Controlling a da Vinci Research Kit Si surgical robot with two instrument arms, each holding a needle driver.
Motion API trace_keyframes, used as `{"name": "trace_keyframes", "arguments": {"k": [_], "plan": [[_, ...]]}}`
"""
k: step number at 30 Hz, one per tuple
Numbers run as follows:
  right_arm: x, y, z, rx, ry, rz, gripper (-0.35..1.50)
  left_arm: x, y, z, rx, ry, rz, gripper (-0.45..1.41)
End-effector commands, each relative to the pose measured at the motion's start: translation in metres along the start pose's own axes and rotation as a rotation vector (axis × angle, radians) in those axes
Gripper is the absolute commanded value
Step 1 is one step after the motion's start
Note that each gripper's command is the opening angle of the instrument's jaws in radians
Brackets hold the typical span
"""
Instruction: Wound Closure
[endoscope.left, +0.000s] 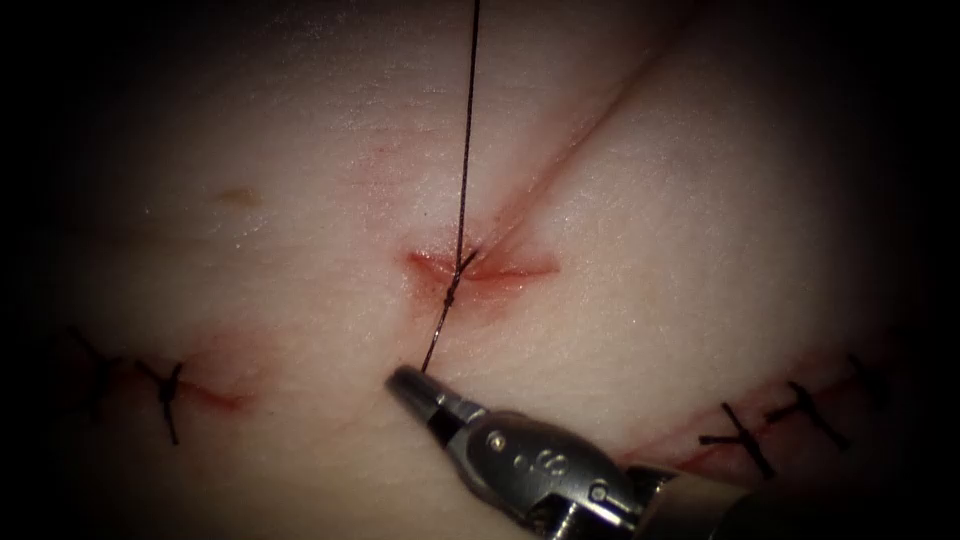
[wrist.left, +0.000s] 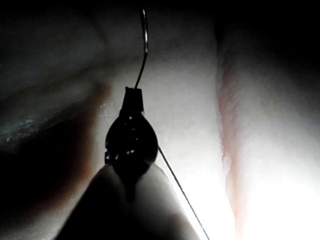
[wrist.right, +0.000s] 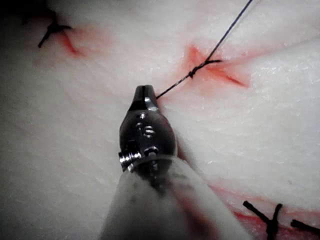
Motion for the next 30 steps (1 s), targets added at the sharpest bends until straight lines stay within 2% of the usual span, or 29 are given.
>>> {"name": "trace_keyframes", "arguments": {"k": [1,15,26,30], "plan": [[-0.001,-0.001,0.0005,0.009,-0.007,0.006,-0.35,-0.0004,0.0001,0.0008,-0.001,0.001,-0.001,-0.45],[-0.0027,-0.0026,0.0003,0.042,-0.032,0.024,-0.35,0.0,0.0,0.002,-0.007,0.011,0.004,-0.45],[-0.0022,-0.0024,0.0004,0.05,-0.031,0.035,-0.35,-0.0001,0.0001,0.0014,-0.027,0.01,0.005,-0.45],[-0.0013,-0.0017,0.0006,0.064,0.008,0.06,-0.35,-0.0005,0.0013,0.0002,-0.056,0.016,0.01,-0.45]]}}
